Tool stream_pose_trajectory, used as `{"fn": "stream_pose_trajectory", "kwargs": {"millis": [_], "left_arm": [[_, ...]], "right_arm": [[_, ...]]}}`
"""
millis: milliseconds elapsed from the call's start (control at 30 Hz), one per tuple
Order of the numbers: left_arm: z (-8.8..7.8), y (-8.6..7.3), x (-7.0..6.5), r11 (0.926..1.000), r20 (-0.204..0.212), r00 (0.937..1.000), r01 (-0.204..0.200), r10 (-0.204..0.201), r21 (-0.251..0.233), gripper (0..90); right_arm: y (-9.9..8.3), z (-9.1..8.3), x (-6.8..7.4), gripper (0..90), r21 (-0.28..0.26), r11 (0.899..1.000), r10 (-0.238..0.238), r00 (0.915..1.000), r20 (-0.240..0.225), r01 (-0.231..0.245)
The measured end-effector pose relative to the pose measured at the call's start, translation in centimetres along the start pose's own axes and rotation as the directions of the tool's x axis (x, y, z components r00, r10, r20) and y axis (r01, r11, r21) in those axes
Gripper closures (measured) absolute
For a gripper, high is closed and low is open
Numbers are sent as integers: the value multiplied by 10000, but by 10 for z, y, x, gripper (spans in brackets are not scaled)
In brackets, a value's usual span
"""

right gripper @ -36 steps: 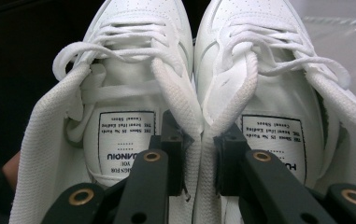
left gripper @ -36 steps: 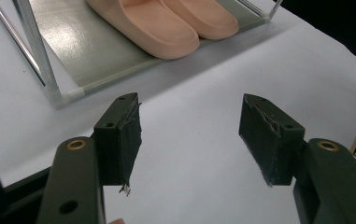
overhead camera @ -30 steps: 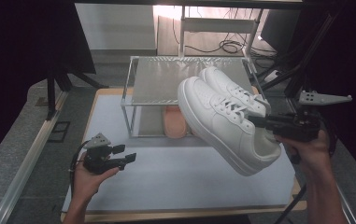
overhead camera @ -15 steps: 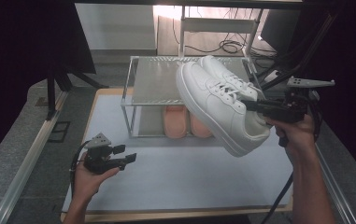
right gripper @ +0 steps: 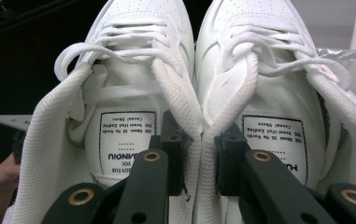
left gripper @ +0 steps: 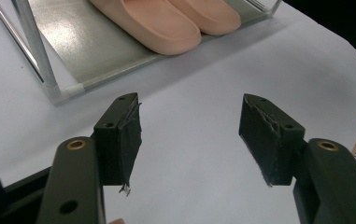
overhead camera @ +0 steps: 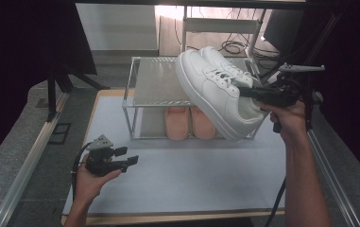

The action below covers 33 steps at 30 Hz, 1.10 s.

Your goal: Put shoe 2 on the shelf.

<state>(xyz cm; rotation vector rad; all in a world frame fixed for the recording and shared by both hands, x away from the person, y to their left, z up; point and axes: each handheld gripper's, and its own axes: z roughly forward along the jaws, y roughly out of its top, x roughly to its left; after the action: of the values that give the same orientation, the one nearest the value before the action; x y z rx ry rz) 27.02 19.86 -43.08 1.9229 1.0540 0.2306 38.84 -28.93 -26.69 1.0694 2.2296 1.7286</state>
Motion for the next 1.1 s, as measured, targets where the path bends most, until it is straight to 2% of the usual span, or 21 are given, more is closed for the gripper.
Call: {"fn": "stream_pose_trajectory", "kwargs": {"millis": [367, 633, 900, 1100], "left_arm": [[0, -1, 1, 10000, -16, 10000, 7, -7, 17, 394], [1, -1, 1, 10000, -19, 10000, 11, -11, 47, 394], [1, -1, 2, 10000, -21, 10000, -5, 5, 22, 394], [0, -2, 2, 10000, -24, 10000, -2, 2, 32, 394]], "right_arm": [[15, 22, -12, 776, 23, 9998, 178, 9991, 391, -179], [26, 27, -11, 777, 113, 9998, 158, 9971, 739, -167], [40, 33, -9, 777, 61, 9999, 149, 9965, 825, -155], [49, 41, -13, 776, 31, 9996, 261, 9938, 1078, -266]]}}
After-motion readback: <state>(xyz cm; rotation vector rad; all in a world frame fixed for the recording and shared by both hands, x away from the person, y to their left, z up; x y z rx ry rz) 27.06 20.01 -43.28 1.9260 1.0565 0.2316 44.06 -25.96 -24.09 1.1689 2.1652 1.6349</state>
